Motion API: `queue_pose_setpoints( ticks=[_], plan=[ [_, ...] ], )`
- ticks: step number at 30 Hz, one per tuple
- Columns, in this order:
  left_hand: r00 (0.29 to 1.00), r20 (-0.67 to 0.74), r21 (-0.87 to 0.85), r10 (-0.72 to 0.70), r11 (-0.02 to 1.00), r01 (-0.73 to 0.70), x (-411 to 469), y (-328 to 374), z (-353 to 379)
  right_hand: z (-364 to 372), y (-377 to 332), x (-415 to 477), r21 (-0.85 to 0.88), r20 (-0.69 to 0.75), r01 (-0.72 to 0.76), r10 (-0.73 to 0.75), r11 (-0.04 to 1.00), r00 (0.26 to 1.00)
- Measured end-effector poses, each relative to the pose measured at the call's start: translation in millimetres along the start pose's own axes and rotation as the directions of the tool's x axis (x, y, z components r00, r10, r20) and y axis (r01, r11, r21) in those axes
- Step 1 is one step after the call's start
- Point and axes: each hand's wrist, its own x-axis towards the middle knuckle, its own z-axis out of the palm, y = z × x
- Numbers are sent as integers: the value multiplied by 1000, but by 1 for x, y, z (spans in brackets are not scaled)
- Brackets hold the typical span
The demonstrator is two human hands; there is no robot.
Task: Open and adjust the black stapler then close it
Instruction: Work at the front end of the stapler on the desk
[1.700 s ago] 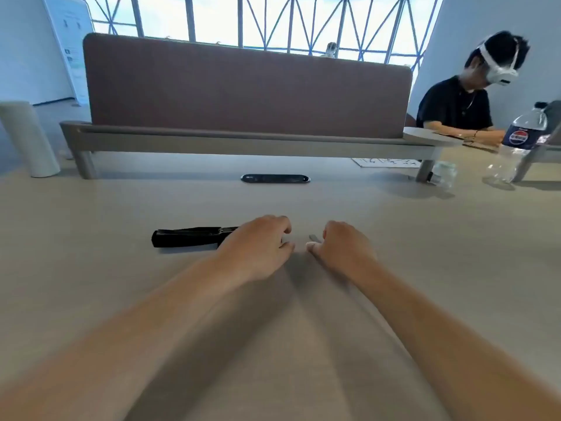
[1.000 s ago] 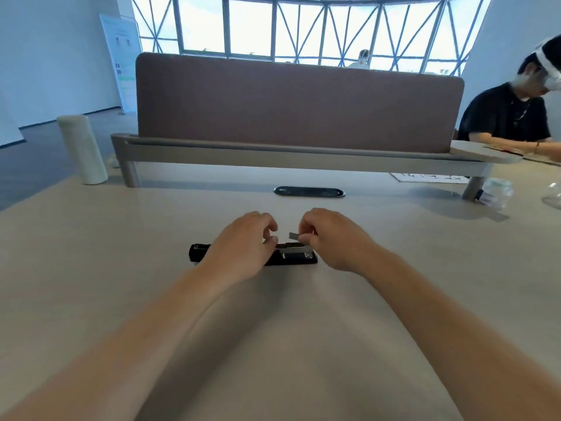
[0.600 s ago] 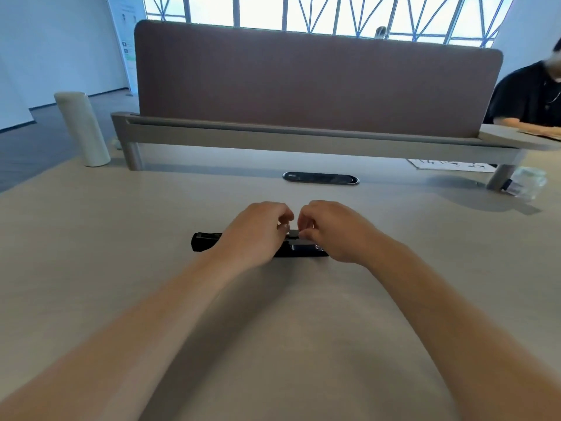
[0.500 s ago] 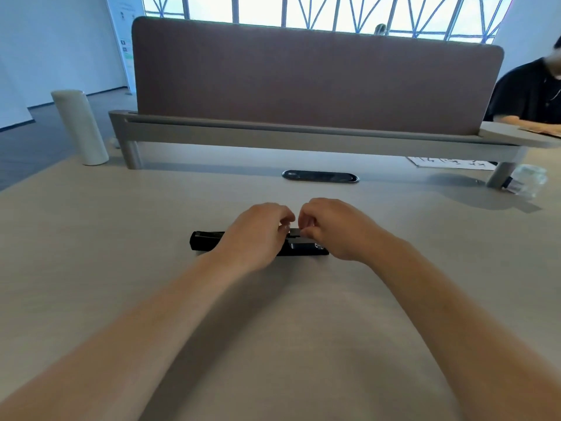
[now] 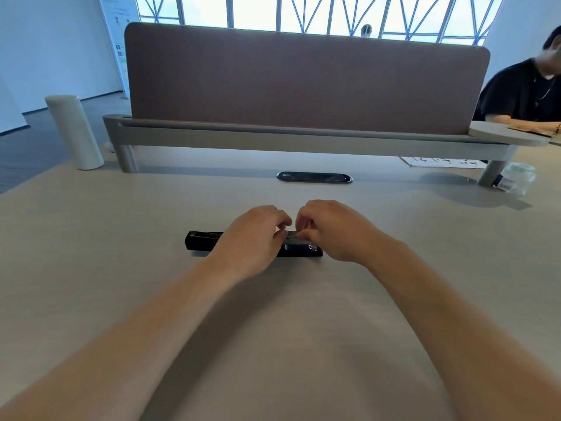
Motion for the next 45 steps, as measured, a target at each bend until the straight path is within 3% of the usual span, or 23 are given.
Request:
queue_pose_setpoints(
  ticks=[45],
  plan=[
    [999,53,-9,-10,1000,10,-2,2,-2,0,0,-8,40,-1,-76,76,996,997]
  ],
)
